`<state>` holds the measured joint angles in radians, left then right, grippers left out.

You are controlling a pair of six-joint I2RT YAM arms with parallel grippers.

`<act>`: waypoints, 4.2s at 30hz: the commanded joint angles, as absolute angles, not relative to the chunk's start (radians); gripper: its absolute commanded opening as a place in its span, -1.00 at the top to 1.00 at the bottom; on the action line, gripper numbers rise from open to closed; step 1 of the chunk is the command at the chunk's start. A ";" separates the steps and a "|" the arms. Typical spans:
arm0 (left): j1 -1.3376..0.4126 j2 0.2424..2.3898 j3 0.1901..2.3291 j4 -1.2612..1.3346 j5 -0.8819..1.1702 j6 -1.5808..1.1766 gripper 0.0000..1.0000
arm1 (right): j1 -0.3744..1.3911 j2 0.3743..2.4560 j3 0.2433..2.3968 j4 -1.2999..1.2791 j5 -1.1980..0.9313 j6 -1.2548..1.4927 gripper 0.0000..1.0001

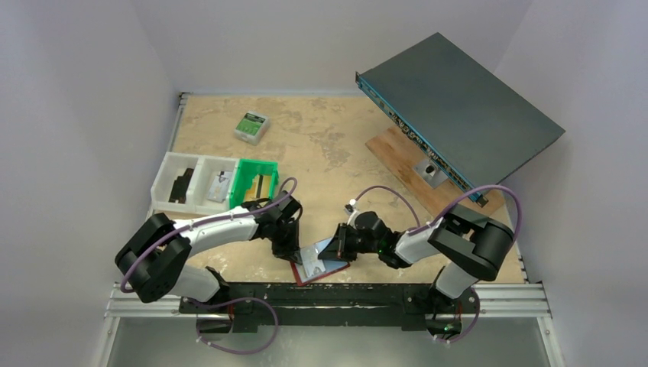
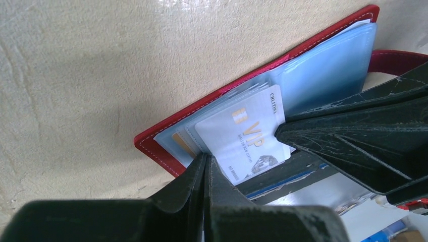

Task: Take the credit cards out of the card holder
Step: Remove the credit card from the card holder, then place the credit card in the storage box.

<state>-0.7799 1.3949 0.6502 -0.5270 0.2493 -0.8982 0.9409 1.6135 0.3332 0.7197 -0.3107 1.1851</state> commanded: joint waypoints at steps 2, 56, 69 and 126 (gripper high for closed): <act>-0.783 1.443 0.612 -0.586 0.111 -0.865 1.00 | 0.921 1.586 0.315 0.690 -0.270 1.169 1.00; -0.781 1.470 0.639 -0.582 0.123 -0.838 1.00 | 0.859 1.752 0.279 0.946 -0.430 1.195 0.61; -0.781 1.461 0.637 -0.588 0.122 -0.837 1.00 | 0.820 1.525 0.253 0.681 -0.317 1.114 1.00; -0.518 1.069 0.679 -0.215 0.715 -1.007 0.19 | 0.728 1.261 0.457 0.775 -0.516 1.363 1.00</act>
